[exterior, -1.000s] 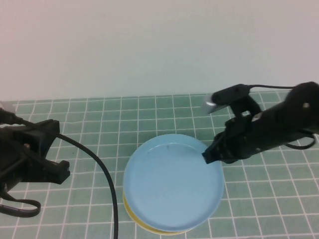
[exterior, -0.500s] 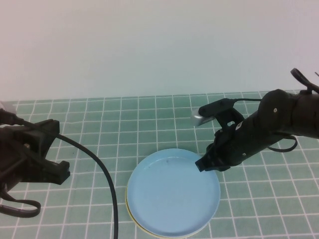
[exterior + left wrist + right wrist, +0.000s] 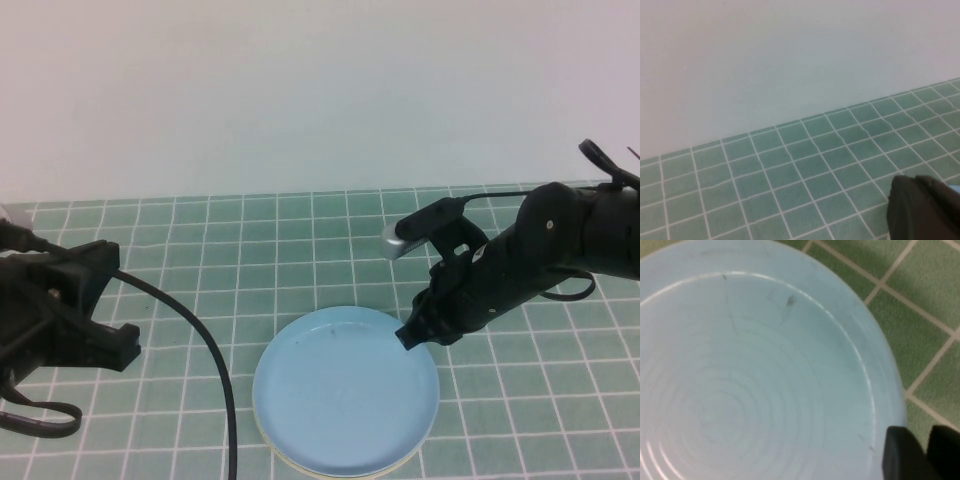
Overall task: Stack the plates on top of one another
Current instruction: Place the blue plate on the yellow plate
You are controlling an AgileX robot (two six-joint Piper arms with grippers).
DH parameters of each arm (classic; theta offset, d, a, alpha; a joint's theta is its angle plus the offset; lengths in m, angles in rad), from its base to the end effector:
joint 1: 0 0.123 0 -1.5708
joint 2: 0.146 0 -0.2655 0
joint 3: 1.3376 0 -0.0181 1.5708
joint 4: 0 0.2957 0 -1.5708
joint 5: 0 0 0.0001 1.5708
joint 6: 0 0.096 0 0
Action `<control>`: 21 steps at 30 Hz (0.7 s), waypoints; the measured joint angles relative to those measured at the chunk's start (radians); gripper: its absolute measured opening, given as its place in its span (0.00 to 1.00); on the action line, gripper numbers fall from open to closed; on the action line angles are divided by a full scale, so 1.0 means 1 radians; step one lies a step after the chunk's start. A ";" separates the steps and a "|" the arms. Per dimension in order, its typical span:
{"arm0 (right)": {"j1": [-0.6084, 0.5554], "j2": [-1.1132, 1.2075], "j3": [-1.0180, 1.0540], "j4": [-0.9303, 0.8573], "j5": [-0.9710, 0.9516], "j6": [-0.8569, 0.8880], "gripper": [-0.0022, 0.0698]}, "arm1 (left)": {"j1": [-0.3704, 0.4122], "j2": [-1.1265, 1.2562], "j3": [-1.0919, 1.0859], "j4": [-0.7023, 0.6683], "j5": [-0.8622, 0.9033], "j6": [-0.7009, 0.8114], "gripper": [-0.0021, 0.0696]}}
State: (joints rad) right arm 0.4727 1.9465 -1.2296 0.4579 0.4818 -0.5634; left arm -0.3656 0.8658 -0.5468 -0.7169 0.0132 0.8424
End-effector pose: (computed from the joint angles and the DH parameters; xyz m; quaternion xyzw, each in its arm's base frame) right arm 0.3713 0.2120 0.1113 -0.3203 0.9090 0.1380 0.2282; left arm 0.2279 -0.0882 0.2747 0.1940 0.7629 -0.0772 0.6118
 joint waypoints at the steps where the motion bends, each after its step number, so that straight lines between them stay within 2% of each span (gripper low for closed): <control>1: 0.000 0.000 0.000 -0.005 0.000 -0.001 0.20 | 0.000 0.000 0.000 0.000 0.000 0.000 0.03; 6: 0.000 0.000 0.000 -0.012 0.000 -0.002 0.34 | 0.000 0.000 0.000 -0.026 0.005 -0.006 0.03; 9: 0.000 -0.010 0.000 -0.012 0.002 -0.002 0.35 | 0.000 0.000 0.000 -0.015 -0.006 0.042 0.03; 11: 0.000 -0.026 0.000 -0.014 0.004 -0.002 0.34 | 0.000 -0.002 0.000 -0.014 -0.025 0.125 0.03; 14: 0.000 -0.070 0.000 -0.014 0.020 -0.002 0.28 | 0.000 -0.002 0.000 -0.012 -0.033 0.225 0.03; 18: 0.000 -0.158 0.000 -0.016 0.056 -0.001 0.11 | 0.000 -0.009 0.004 -0.045 -0.031 0.227 0.03; 21: 0.000 -0.241 0.000 -0.019 0.077 0.001 0.05 | 0.000 -0.038 0.030 -0.069 -0.039 0.225 0.03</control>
State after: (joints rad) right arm 0.4727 1.7059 -1.2296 0.4392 0.5593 -0.5620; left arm -0.3656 0.8277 -0.5167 -0.7862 -0.0260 1.0673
